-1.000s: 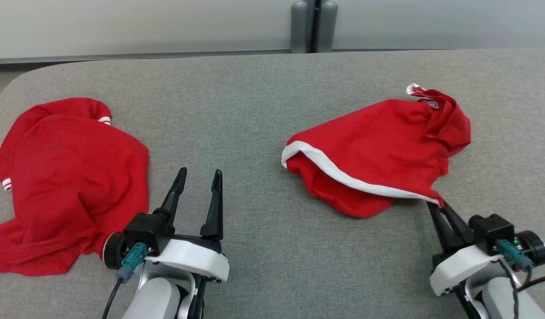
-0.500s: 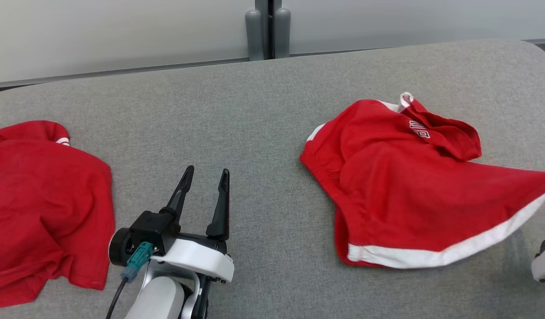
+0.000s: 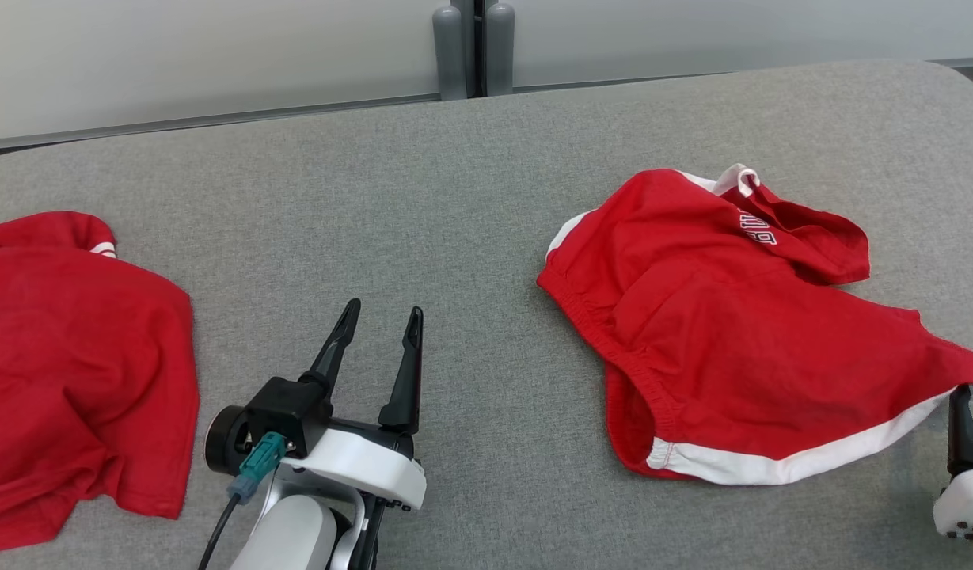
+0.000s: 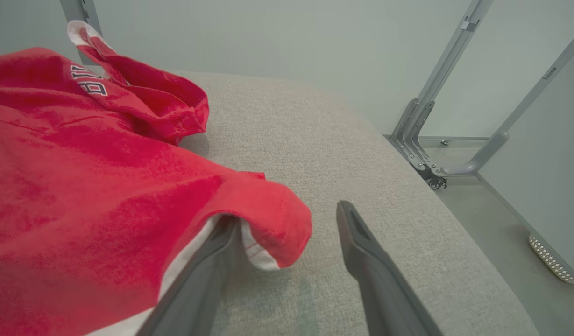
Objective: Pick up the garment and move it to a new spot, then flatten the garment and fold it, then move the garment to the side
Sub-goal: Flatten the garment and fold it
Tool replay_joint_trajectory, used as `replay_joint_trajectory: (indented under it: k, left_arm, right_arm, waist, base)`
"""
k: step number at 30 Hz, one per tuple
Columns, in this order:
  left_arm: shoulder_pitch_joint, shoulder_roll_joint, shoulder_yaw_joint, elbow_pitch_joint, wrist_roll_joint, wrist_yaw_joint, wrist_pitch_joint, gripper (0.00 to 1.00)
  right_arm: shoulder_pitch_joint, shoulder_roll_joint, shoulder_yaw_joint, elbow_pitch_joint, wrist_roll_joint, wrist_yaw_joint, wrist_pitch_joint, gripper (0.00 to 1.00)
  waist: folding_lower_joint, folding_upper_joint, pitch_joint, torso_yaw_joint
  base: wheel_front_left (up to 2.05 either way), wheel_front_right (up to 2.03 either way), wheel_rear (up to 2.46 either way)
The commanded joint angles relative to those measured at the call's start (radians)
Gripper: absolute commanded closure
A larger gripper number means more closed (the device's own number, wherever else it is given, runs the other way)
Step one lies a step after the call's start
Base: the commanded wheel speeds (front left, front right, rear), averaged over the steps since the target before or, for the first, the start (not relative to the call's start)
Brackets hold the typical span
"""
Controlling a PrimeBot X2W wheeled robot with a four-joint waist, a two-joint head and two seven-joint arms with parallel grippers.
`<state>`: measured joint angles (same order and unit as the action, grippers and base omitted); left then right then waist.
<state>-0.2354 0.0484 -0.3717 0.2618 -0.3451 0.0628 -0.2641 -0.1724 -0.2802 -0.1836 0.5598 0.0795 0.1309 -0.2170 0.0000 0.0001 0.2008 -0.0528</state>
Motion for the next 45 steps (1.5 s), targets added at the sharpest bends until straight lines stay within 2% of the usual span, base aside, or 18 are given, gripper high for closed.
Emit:
replay_joint_trajectory:
  k: [1, 4, 6, 13, 16, 23, 28, 33, 35, 40, 45]
  left_arm:
    - [-0.012, 0.004, 0.001, 0.001, 0.002, -0.001, -0.001, 0.0]
    - [-0.012, 0.004, -0.002, 0.001, -0.005, -0.002, -0.001, 0.0]
    - [-0.012, 0.004, -0.003, 0.001, -0.008, -0.001, -0.001, 0.0]
    - [-0.02, 0.004, -0.013, 0.0, -0.017, 0.0, -0.001, 0.0]
    - [-0.024, 0.004, -0.015, 0.0, -0.023, 0.003, 0.0, 0.0]
    - [-0.074, 0.004, -0.051, 0.042, -0.04, -0.015, -0.001, 0.0]
    - [-0.206, 0.004, -0.143, 0.191, -0.056, -0.036, 0.0, 0.0]
    - [-0.374, 0.004, -0.244, 0.353, -0.101, -0.033, 0.077, 0.0]
    - [-0.428, 0.005, -0.271, 0.408, -0.13, -0.03, 0.107, 0.0]
    - [-0.524, 0.005, -0.32, 0.499, -0.22, -0.063, 0.147, 0.0]
    - [-0.583, 0.005, -0.361, 0.589, -0.252, -0.051, 0.162, 0.0]
  right_arm:
    - [-0.024, 0.019, -0.022, -0.022, -0.012, 0.0, -0.022, 0.0]
    - [-0.029, 0.061, -0.003, -0.089, 0.012, 0.0, -0.043, 0.0]
    - [-0.024, 0.061, 0.02, -0.119, 0.01, 0.0, -0.045, 0.0]
    - [0.026, 0.093, 0.174, -0.386, 0.03, 0.0, -0.05, 0.0]
    - [0.038, 0.104, 0.221, -0.45, 0.055, 0.0, -0.05, 0.0]
    - [0.041, 0.111, 0.289, -0.452, 0.076, 0.0, -0.05, 0.0]
    - [0.025, 0.107, 0.307, -0.449, 0.086, 0.0, -0.05, 0.0]
    - [-0.003, 0.108, 0.326, -0.45, 0.095, 0.0, -0.05, 0.0]
    - [-0.015, 0.114, 0.332, -0.448, 0.1, 0.0, -0.05, 0.0]
    - [-0.031, 0.128, 0.335, -0.439, 0.103, 0.0, -0.05, 0.0]
    - [-0.037, 0.144, 0.328, -0.435, 0.105, 0.0, -0.05, 0.0]
  waist:
    - [0.0, -0.0001, -0.004, -0.005]
    - [0.0, -0.0001, -0.011, -0.013]
    - [0.0, -0.0001, -0.012, -0.015]
    - [0.0, -0.0001, -0.014, -0.022]
    - [0.0, -0.0001, -0.012, -0.024]
    - [0.0, -0.0001, 0.003, -0.046]
    - [0.0, -0.0001, 0.042, -0.076]
    - [0.0, -0.0001, 0.093, -0.127]
    - [0.0, -0.0001, 0.114, -0.152]
    - [0.0, -0.0001, 0.152, -0.207]
    - [0.0, -0.0001, 0.171, -0.238]
  base:
    - [0.0, 0.0, 0.0]
    - [0.0, 0.0, 0.0]
    - [0.0, 0.0, 0.0]
    - [0.0, 0.0, 0.0]
    - [0.0, 0.0, 0.0]
    - [0.0, 0.0, 0.0]
    - [0.0, 0.0, 0.0]
    - [0.0, 0.0, 0.0]
    - [0.0, 0.0, 0.0]
    - [0.0, 0.0, 0.0]
    - [0.0, 0.0, 0.0]
